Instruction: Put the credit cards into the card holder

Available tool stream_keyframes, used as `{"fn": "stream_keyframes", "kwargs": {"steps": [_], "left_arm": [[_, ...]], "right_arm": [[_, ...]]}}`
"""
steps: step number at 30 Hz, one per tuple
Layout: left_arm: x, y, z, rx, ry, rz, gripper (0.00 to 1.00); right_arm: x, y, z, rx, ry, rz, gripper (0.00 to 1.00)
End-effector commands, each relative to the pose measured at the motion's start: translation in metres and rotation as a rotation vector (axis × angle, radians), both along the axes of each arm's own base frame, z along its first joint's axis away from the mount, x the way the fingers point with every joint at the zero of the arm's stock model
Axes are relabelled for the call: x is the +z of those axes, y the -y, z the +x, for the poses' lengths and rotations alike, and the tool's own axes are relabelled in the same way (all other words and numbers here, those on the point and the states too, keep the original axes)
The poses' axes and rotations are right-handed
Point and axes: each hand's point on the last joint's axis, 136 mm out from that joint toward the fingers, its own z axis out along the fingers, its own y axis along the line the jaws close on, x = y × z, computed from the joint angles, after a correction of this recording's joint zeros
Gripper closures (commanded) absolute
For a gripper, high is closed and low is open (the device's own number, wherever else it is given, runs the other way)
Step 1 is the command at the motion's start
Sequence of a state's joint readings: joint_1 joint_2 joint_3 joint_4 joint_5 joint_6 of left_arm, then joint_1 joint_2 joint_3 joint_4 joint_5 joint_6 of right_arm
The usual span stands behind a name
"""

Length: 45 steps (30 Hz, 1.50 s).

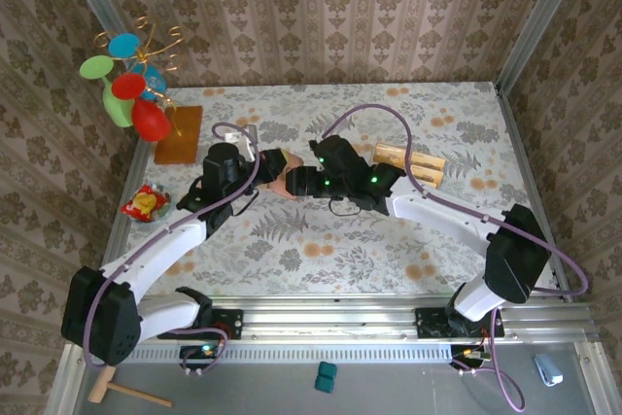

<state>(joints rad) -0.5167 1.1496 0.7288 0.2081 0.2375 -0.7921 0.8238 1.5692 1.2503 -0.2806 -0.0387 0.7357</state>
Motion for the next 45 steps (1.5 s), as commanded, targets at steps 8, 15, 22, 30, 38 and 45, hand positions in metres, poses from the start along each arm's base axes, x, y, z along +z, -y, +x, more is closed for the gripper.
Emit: {"fn": "stream_keyframes", "kwargs": {"steps": [8, 15, 22, 30, 38, 45], "left_arm": [[0.003, -0.008, 0.001, 0.063, 0.006, -0.022, 0.94], [0.004, -0.006, 0.0, 0.063, 0.004, -0.029, 0.94], [0.01, -0.005, -0.001, 0.061, 0.009, -0.044, 0.95], [0.012, -0.006, -0.001, 0.071, 0.012, -0.052, 0.96], [0.012, -0.008, -0.001, 0.083, 0.016, -0.049, 0.98], [0.004, -0.008, 0.0, 0.083, 0.014, -0.033, 0.98]], "right_arm": [[0.016, -0.003, 0.014, -0.043, 0.076, 0.011, 0.34], [0.024, -0.011, 0.018, -0.037, 0.097, 0.044, 0.34], [0.02, -0.018, 0.023, -0.039, 0.097, 0.058, 0.34], [-0.003, -0.002, 0.028, -0.105, 0.074, -0.006, 0.43], [-0.04, 0.071, 0.029, -0.268, -0.013, -0.097, 0.54], [-0.03, 0.079, 0.018, -0.227, -0.016, -0.015, 0.52]]}}
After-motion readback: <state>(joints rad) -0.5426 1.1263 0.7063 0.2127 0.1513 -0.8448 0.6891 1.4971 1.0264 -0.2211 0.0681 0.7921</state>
